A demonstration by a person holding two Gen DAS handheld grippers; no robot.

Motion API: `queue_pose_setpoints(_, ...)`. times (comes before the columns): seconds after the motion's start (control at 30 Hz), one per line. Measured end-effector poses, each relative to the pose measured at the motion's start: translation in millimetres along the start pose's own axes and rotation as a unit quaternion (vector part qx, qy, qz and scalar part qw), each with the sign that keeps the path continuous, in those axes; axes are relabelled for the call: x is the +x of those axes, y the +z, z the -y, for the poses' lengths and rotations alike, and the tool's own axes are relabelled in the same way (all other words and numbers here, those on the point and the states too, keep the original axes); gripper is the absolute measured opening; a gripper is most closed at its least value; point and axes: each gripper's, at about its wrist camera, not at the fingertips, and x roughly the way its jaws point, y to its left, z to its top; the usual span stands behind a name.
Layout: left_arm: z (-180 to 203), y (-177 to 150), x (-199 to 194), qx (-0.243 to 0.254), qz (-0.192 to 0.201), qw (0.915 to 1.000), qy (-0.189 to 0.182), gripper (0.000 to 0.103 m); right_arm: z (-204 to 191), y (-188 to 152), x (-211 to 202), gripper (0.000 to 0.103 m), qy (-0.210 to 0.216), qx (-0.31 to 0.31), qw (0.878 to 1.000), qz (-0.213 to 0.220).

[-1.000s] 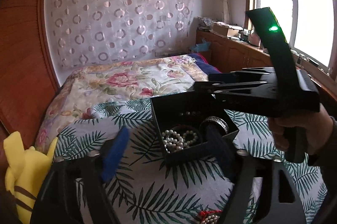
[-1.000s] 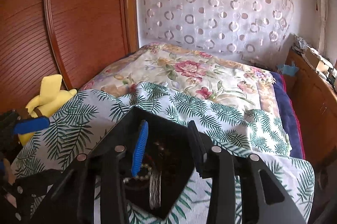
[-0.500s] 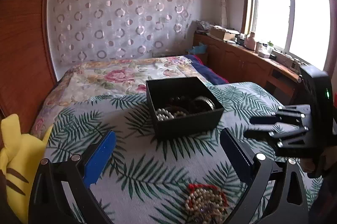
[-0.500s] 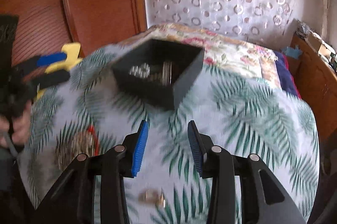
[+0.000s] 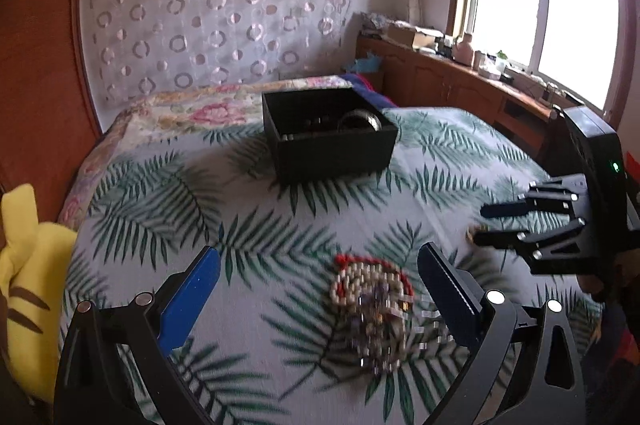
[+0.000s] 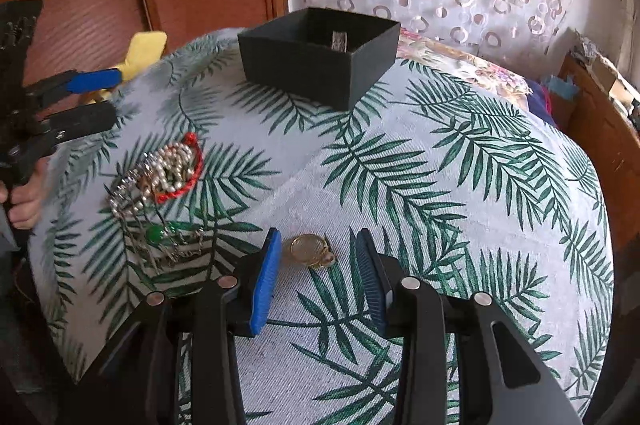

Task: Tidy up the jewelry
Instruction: 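Grasp the dark jeweled brooch with the left tool while the right tool grasps the gold ring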

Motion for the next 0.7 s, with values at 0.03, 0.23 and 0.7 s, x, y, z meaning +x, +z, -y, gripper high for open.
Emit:
queue_pose_setpoints(0.03, 0.2, -4.4, -1.0, 0.001, -0.003, 1.0, 0.001, 0.095, -2.0, -0.6, 1.5, 0.041, -0.005, -0.004, 1.0, -0.003)
queue_pose_setpoints(0.23, -1.2, -21.4, -2.7, -0.007, -0.023, 0.9997, -0.001, 0.095, -9.4, -6.6, -3.3, 0.025, -0.005, -0.011, 1.0, 0.002)
queue_pose_setpoints(0.7, 15.3, -40.3, -6.6, 0.008, -0.044, 0.9989, -0.013, 0.091, -18.3, -46.4, -33.1, 0.025, 0.004, 0.027, 0.999, 0.027)
